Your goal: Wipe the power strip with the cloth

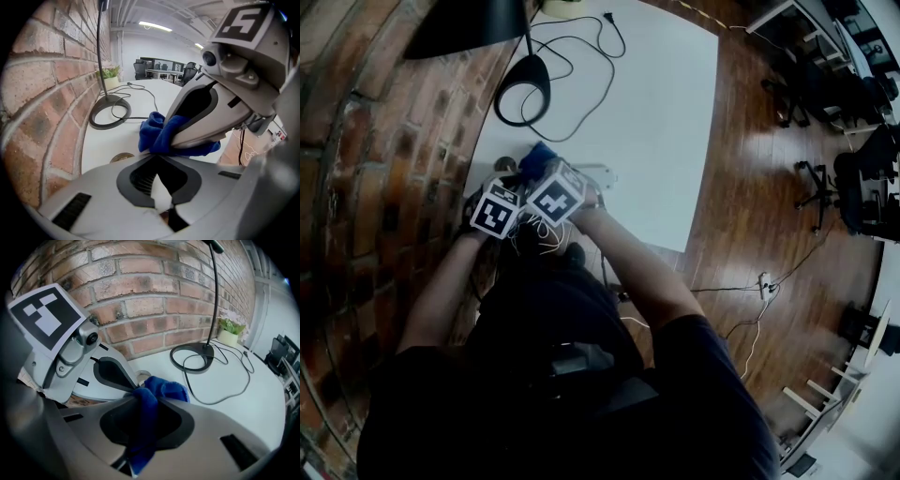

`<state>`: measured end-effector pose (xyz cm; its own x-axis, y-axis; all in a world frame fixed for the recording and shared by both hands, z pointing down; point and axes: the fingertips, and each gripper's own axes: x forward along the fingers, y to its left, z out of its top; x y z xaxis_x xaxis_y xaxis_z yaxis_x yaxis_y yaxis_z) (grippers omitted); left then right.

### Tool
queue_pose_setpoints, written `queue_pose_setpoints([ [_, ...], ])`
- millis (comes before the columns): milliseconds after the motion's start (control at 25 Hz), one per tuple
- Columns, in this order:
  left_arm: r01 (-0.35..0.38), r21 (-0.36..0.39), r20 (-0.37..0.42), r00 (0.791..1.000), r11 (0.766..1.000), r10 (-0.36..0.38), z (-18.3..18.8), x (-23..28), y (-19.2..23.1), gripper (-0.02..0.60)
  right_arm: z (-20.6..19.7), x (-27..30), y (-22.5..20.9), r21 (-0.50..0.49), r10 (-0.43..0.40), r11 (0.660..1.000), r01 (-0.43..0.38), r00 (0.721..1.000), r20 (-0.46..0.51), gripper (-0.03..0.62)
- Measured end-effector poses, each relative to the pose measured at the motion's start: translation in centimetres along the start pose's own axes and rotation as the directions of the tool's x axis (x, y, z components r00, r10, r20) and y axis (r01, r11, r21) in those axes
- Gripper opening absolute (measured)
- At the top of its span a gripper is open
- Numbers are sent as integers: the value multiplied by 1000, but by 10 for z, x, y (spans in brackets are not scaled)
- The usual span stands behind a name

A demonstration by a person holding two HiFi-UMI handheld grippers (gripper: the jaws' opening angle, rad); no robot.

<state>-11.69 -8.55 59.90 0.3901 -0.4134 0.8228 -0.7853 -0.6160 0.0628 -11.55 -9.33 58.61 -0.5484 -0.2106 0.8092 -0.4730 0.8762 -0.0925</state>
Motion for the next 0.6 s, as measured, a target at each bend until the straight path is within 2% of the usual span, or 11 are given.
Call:
queue_pose_setpoints([
  [120,-35,61,-22,999,998,37,0,0,1,2,3,-2,-3,-14,-29,999,29,999,23,66],
  [280,-55,137,-62,996,989,64,1,1,2,2,-1,-2,-2,23,-2,1000,1,998,60,67],
  [600,-68,161,-79,994,985,81,5,3,0,5,-3,-8,-6,42,1,999,-6,994,107,67],
])
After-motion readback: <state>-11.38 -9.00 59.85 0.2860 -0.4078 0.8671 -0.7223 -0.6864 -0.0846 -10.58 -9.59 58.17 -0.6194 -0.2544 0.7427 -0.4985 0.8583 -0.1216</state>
